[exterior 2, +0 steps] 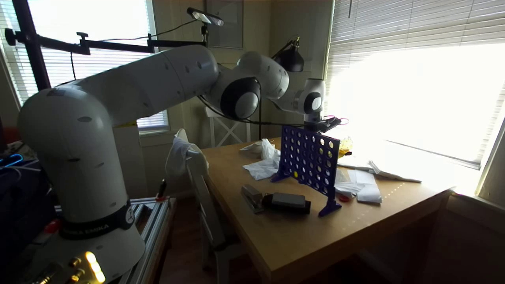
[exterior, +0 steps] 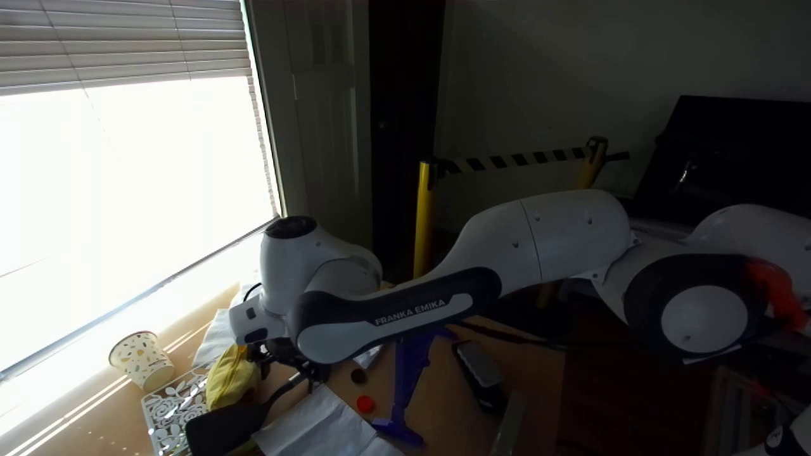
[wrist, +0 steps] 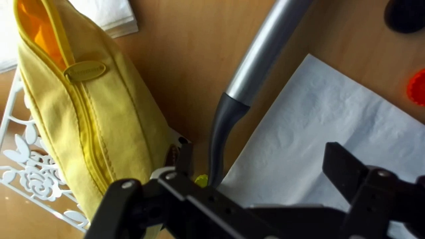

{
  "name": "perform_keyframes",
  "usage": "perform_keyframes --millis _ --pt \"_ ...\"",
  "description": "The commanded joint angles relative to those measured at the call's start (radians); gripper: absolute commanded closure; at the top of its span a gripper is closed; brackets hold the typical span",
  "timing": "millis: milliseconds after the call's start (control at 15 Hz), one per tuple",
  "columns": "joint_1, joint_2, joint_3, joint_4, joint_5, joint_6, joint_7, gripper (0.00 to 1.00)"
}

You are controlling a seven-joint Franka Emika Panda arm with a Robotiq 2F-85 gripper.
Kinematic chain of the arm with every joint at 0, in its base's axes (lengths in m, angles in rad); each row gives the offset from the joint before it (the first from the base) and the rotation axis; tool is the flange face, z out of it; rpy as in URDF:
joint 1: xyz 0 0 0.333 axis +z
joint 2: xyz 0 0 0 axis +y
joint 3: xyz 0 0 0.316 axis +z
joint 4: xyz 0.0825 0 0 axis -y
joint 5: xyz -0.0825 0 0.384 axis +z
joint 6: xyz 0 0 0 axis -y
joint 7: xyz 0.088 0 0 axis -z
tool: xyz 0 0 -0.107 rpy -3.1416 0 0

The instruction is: Move the spatula forwards.

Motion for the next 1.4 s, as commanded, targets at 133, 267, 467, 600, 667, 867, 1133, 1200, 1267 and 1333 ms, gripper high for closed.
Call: perform_keyframes --millis 133,267,467,600,667,867,1133,1200,1267,1333 --pt "-0.010 0.008 0.005 -0.004 0.007 -0.058 -0.020 0.00" --pt "-0.012 0.013 0.003 0.002 0.004 -0.061 -0.024 0.00" --pt "-0.013 0.018 0.002 0.014 0.003 -0.057 -0.023 0.00" --pt "-0.011 0.023 0.000 0.024 0.002 -0.068 -0.023 0.00" --pt "-0.011 0.026 -0.001 0.027 0.002 -0.065 -0.021 0.00" --pt "-0.005 0.042 -0.011 0.043 -0.001 -0.051 -0.007 0.00" --pt "0.031 0.073 -0.077 0.085 0.053 -0.044 -0.017 0.00" --pt "0.036 0.081 -0.088 0.094 0.060 -0.040 -0.012 0.00" --pt "0.041 0.089 -0.100 0.104 0.062 -0.036 -0.005 0.00" --pt "0.044 0.096 -0.107 0.115 0.068 -0.037 -0.004 0.00"
